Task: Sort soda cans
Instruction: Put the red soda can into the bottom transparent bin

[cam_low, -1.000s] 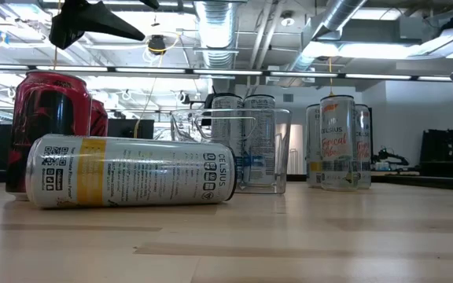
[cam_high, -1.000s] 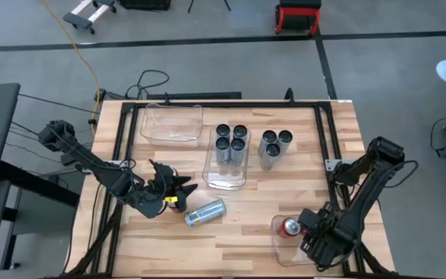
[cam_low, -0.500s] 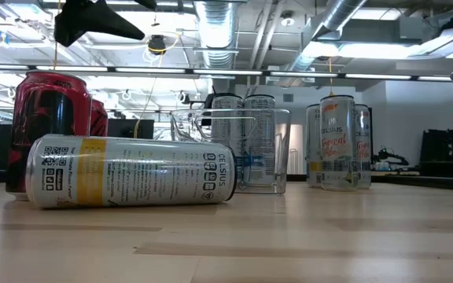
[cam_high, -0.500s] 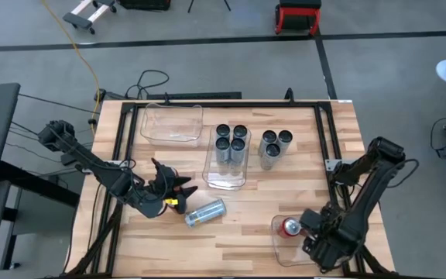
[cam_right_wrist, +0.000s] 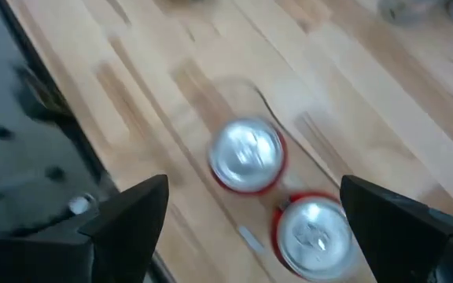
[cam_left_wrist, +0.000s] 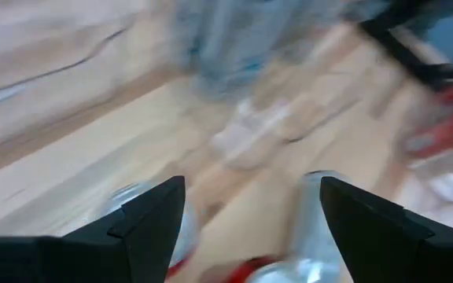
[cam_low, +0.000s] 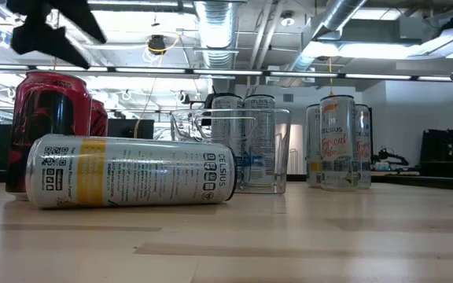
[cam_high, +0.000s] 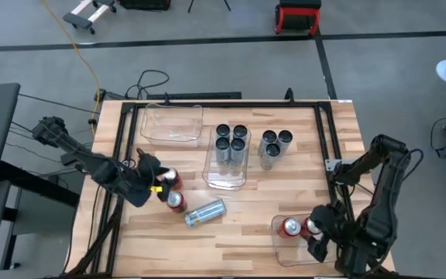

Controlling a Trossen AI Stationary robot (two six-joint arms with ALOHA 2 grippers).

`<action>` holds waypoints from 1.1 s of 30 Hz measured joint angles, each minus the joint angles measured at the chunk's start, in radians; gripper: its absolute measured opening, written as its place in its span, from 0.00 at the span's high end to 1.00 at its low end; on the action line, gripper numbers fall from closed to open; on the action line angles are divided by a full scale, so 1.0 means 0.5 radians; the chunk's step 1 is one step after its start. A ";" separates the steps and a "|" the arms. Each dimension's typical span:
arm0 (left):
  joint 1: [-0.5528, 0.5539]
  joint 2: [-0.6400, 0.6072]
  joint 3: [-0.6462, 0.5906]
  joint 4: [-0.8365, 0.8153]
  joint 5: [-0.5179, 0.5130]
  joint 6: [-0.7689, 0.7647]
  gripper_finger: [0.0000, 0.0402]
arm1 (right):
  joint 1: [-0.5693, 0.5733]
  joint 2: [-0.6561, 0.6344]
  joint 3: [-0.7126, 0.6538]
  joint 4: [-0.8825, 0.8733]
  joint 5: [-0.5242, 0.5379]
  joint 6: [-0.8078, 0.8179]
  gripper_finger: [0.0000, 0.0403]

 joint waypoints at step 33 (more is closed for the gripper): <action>0.519 -0.104 -0.323 0.006 0.718 0.679 0.27 | -0.494 -0.029 0.111 0.564 0.255 -0.418 0.04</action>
